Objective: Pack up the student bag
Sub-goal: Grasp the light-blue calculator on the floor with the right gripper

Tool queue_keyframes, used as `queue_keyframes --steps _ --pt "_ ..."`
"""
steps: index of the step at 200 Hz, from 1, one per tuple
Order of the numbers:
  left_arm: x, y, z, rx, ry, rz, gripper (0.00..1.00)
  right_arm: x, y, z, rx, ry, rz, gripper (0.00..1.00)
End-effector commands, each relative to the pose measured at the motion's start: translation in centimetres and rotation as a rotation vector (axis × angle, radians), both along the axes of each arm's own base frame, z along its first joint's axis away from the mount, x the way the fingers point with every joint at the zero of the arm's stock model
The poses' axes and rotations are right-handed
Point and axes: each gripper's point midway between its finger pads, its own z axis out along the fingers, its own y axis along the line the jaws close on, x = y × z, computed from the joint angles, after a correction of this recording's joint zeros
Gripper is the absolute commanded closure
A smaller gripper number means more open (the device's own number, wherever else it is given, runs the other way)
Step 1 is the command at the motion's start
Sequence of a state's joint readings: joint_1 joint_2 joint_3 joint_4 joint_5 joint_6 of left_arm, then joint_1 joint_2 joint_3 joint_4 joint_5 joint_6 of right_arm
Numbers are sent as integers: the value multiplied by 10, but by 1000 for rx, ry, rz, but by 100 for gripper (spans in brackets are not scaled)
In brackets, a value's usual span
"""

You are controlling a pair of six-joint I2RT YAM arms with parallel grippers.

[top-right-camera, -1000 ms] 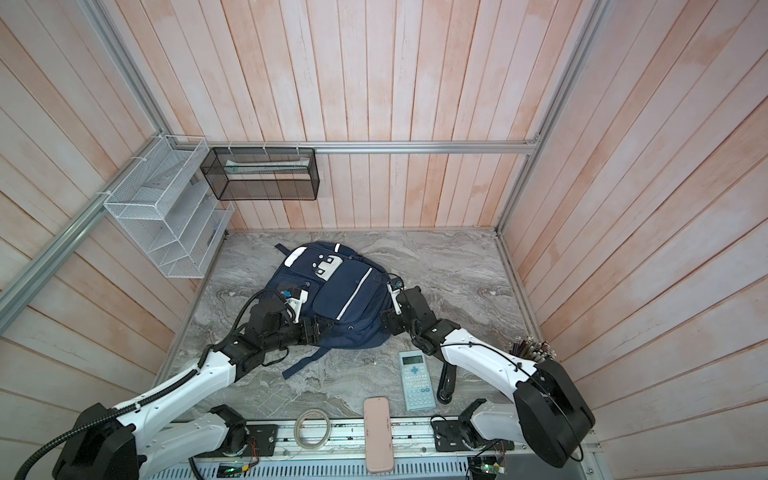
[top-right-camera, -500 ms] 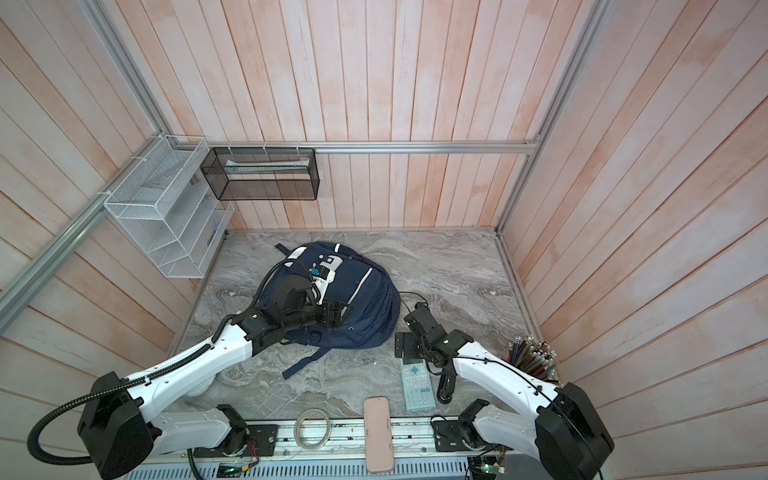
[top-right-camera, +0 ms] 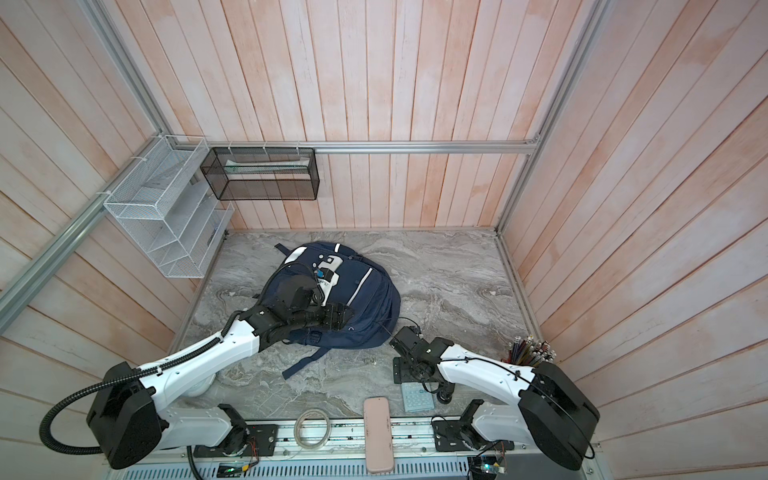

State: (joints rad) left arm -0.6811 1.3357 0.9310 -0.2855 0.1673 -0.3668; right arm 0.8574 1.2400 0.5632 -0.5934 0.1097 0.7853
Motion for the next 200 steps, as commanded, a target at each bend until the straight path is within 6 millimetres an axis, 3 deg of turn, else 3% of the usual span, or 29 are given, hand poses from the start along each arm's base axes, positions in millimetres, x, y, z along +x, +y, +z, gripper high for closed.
queue_keyframes --steps 1,29,52,83,106,129,154,200 --pt "5 0 11 12 -33 4 20 -7 -15 -13 -76 36 -52 20" --pt "7 -2 12 10 -36 0 20 21 -18 -8 -106 -4 -74 27" --pt "11 -1 9 34 -39 6 20 65 -16 -2 -54 -65 -88 28" --pt "20 3 4 221 -95 36 19 128 -22 9 -61 -128 -112 28" --pt "24 0 -1 255 -100 22 18 152 -24 5 -89 -116 -105 26" --pt "28 -8 -10 293 -99 -3 18 160 -28 3 -112 -107 -112 17" --pt "32 -21 -18 395 -111 -16 17 152 -31 6 -110 -98 -129 3" --pt "44 -36 -40 510 -70 -9 17 115 -33 2 -82 -44 -119 4"
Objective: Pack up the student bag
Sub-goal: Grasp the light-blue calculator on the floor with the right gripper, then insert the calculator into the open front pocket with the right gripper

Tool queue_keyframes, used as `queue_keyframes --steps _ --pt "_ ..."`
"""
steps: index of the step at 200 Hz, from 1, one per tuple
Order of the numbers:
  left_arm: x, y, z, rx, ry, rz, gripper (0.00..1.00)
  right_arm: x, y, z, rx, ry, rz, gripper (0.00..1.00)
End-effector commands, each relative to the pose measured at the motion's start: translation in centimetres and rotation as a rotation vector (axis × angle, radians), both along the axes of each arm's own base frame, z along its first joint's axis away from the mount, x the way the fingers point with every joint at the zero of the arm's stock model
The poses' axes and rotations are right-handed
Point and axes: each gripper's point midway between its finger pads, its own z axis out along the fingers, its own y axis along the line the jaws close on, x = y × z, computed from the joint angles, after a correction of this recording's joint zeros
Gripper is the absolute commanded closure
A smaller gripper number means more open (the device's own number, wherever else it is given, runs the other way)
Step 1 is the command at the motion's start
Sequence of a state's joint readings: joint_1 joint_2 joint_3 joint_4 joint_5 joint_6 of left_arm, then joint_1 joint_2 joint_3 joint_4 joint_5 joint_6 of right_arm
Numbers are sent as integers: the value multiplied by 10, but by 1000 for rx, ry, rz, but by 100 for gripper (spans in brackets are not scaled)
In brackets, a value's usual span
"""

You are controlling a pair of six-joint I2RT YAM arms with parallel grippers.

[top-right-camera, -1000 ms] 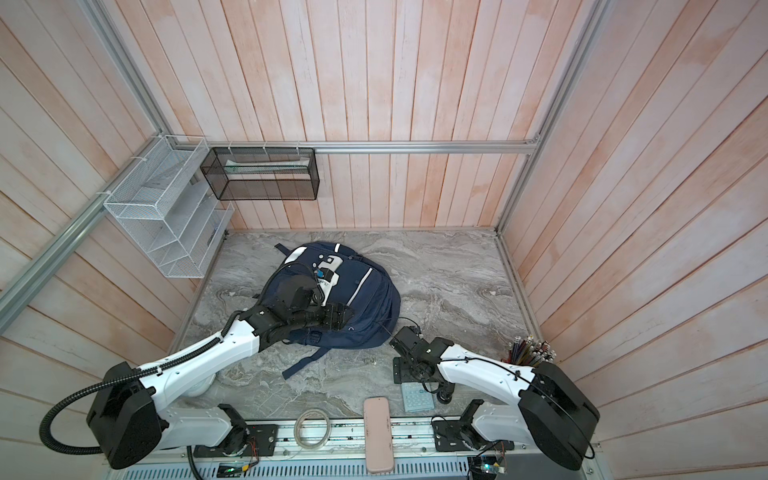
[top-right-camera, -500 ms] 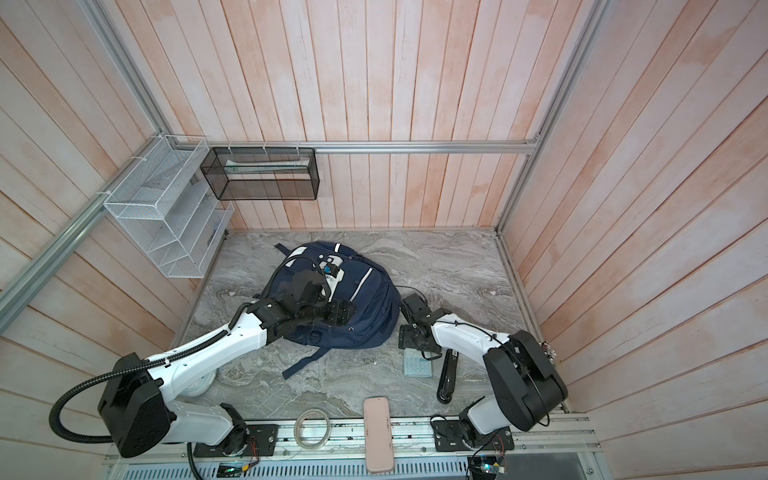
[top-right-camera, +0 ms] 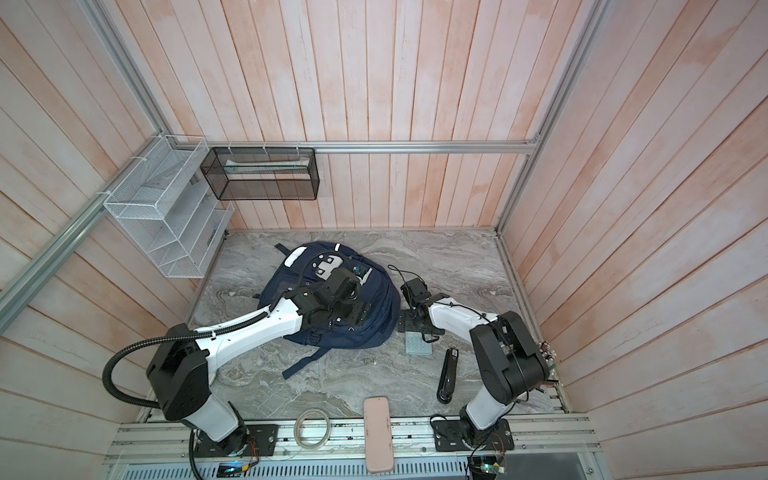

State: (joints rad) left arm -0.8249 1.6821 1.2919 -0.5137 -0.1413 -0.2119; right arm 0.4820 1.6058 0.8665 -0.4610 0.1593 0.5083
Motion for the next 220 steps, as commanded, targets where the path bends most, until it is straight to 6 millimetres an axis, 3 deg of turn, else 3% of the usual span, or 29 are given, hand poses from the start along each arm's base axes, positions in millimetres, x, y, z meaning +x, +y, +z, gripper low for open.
queue_keyframes --steps 1,34,51,58,75,85,118,134,159,188,220 --pt "10 7 -13 131 -7 34 17 -26 -6 -4 -5 56 1 5" --pt "22 15 -30 292 -12 71 21 -28 -4 -9 -4 63 25 11" --pt "25 14 -29 298 -21 75 30 -24 -2 -9 -2 51 30 12" --pt "26 12 -28 289 -23 77 39 -22 -1 -9 4 46 32 14" --pt "26 3 -18 228 -28 65 76 -21 4 -11 24 52 41 22" --pt "25 -2 -12 180 -25 56 87 -22 4 -14 20 62 44 29" --pt "22 -16 19 -93 23 14 93 -22 -1 -11 -2 48 39 42" --pt "25 -10 34 -231 51 14 100 -18 -1 2 10 8 33 45" --pt "32 2 52 -359 67 27 100 -10 4 31 60 -67 36 45" --pt "30 -3 66 -501 98 -13 100 2 24 71 166 -146 66 45" --pt "34 5 77 -662 124 -8 100 25 59 107 264 -206 133 45"
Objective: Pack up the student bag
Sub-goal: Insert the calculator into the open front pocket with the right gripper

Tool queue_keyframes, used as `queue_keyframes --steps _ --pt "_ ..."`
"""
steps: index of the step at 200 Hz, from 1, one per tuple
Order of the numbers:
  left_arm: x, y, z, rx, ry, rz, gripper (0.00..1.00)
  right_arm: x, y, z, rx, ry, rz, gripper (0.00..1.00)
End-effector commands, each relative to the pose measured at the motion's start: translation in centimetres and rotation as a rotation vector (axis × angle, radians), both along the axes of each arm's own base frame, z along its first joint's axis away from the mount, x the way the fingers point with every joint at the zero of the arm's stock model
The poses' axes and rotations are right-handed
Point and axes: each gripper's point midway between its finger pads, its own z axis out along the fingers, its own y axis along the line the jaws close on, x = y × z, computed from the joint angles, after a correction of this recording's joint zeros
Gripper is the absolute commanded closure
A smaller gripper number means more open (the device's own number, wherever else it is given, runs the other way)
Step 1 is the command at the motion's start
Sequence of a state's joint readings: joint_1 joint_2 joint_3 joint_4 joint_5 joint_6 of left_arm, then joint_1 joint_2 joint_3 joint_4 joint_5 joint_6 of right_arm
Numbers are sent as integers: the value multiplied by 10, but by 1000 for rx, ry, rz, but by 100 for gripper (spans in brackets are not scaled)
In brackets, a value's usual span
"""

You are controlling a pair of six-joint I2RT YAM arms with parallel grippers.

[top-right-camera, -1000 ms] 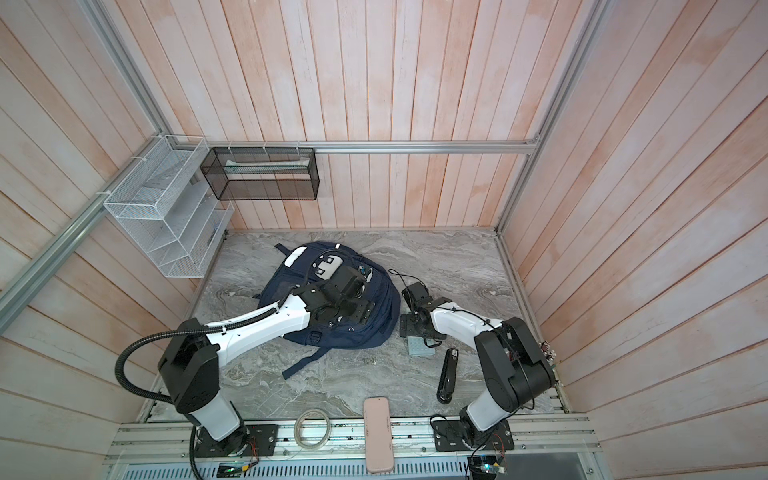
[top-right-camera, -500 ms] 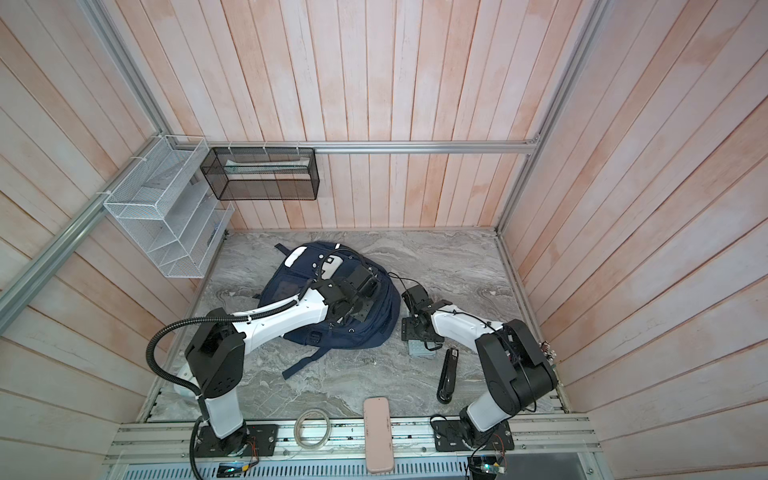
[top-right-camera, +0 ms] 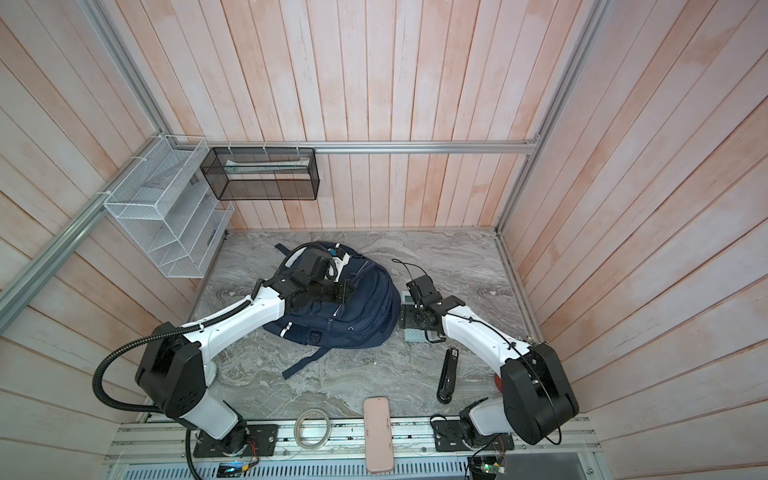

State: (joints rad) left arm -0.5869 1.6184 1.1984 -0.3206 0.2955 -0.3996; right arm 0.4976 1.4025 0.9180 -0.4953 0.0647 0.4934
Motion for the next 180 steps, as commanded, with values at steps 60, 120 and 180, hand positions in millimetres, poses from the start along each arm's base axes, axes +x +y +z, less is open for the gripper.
queue_keyframes --steps 60,120,180 --pt "9 -8 92 -307 -174 -8 100 65 138 43 198 15 263 44" --pt "8 -7 76 -315 -158 5 100 67 174 52 336 -7 328 19" --pt "18 -7 89 -341 -192 23 100 36 177 26 331 181 353 27"
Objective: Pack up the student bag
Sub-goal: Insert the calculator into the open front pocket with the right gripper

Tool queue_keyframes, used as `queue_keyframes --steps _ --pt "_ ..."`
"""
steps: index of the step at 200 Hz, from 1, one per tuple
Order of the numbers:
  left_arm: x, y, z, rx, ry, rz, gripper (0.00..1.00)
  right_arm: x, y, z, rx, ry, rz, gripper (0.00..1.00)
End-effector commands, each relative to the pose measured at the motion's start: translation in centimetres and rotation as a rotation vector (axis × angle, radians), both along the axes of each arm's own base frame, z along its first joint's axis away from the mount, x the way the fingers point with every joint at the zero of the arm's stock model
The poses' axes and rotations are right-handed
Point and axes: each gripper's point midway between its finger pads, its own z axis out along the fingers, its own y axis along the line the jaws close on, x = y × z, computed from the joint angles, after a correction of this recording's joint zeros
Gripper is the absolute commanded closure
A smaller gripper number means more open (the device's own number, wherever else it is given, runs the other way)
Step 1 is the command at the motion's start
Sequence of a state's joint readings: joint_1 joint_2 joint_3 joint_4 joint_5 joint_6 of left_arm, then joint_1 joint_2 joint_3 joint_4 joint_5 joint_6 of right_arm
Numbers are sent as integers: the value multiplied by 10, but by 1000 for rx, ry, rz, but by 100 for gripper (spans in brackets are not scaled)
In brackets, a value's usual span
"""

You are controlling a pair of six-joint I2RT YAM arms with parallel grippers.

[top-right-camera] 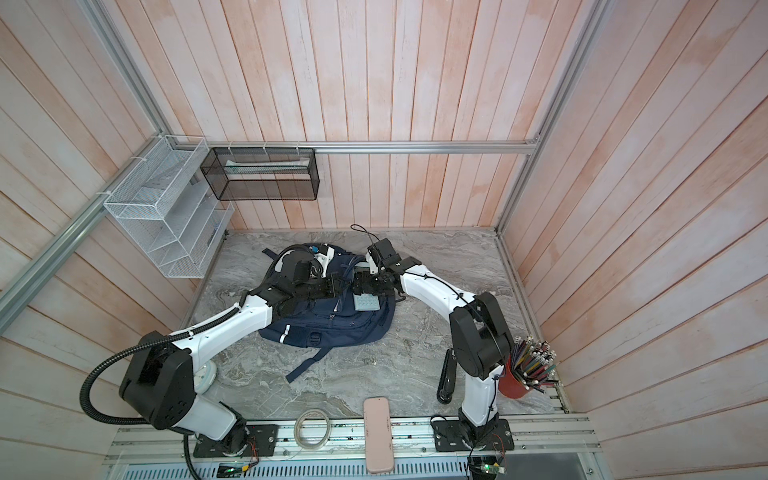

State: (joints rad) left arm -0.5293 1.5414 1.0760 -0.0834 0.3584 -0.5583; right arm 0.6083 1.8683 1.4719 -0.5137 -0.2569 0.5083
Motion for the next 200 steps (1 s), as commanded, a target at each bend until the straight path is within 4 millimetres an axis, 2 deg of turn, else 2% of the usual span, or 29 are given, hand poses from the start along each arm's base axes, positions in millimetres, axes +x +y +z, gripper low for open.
queue_keyframes --steps 1,28,51,67,89,112,124,148,166,200 --pt "6 -18 62 -125 -171 -59 100 -27 21 -1 52 83 99 27" --pt "10 -19 63 -125 -174 -48 100 -16 19 12 94 41 65 16" --pt "1 -21 45 -138 -113 -75 100 -2 27 28 171 -5 65 8" --pt "-6 -17 33 -129 -89 -68 100 -7 23 25 181 10 67 7" --pt "-10 -11 19 -97 -68 -54 100 -28 14 13 231 58 78 6" --pt "-12 -13 12 -103 -48 -69 100 -45 2 6 224 79 72 16" --pt "-13 -15 11 -108 -42 -78 100 -55 -1 5 246 83 67 27" --pt "-14 -17 15 -111 -42 -89 100 -66 6 7 301 74 79 46" --pt "-15 -17 19 -111 -45 -90 100 -59 15 7 308 64 97 50" --pt "-20 -21 22 -109 -42 -99 100 -29 38 14 335 0 136 53"
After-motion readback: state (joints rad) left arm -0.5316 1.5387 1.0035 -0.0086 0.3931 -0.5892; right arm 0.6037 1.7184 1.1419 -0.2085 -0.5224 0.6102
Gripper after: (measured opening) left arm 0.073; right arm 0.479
